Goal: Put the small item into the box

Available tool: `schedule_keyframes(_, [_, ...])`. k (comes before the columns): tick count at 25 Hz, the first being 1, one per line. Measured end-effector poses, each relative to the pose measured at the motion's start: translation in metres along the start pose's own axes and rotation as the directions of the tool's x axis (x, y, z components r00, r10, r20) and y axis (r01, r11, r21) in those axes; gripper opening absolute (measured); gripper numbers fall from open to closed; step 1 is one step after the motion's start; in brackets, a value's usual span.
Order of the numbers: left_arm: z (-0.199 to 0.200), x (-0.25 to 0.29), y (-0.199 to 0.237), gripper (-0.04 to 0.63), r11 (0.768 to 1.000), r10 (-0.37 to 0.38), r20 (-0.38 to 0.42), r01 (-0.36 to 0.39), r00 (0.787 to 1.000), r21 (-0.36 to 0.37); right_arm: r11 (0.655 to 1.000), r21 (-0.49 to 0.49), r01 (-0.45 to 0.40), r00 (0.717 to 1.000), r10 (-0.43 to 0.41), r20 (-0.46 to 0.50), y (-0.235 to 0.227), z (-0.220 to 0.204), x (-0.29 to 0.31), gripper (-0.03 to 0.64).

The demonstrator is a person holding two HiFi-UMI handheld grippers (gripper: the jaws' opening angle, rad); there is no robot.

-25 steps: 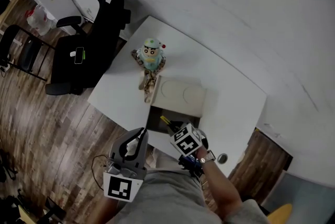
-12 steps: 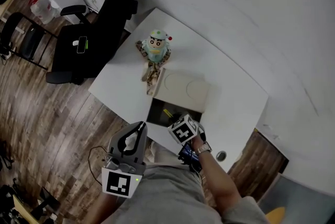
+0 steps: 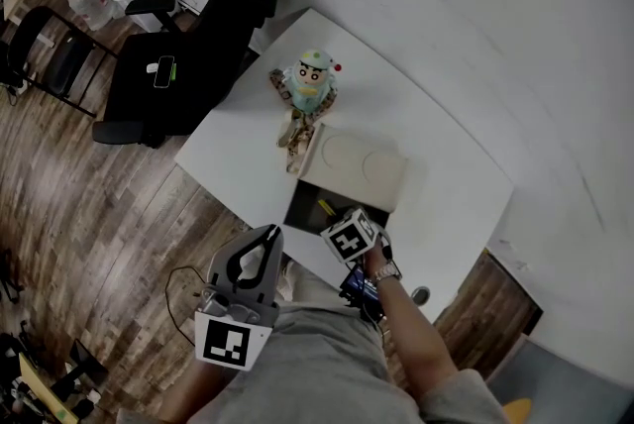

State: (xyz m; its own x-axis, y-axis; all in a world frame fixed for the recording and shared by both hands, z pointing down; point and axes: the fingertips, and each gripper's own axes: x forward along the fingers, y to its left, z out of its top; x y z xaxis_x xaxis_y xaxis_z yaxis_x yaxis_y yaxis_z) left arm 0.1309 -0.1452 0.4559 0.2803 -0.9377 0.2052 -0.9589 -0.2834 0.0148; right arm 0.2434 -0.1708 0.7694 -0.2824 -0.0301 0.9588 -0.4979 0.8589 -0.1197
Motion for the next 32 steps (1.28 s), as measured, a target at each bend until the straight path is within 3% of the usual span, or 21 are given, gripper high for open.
schedule_keyframes(12, [0.000, -0.001, 0.004, 0.037, 1.000, 0.000, -0.003, 0.000, 1.000, 0.001, 1.000, -0.003, -0.013, 1.000, 0.013, -0.011, 0.002, 0.001, 0.004, 0.087])
schedule_keyframes(17, [0.001, -0.003, 0.006, 0.037, 1.000, -0.006, 0.001, 0.006, 1.000, 0.000, 1.000, -0.004, -0.014, 1.000, 0.014, -0.004, 0.004, 0.002, 0.002, 0.133])
schedule_keyframes(21, [0.000, -0.004, 0.007, 0.037, 1.000, -0.016, 0.007, 0.016, 1.000, -0.005, 1.000, 0.004, 0.005, 1.000, -0.005, 0.019, 0.003, 0.004, -0.006, 0.132])
schedule_keyframes(25, [-0.001, -0.004, 0.006, 0.037, 0.999, -0.048, 0.002, 0.048, 0.999, 0.005, 0.999, 0.025, 0.043, 0.997, -0.044, 0.068, -0.002, 0.010, -0.018, 0.054])
schedule_keyframes(32, [0.005, 0.001, 0.002, 0.037, 0.992, -0.124, 0.017, 0.124, 0.992, 0.016, 0.995, 0.087, 0.052, 0.987, -0.065, 0.149, 0.001, 0.016, -0.043, 0.032])
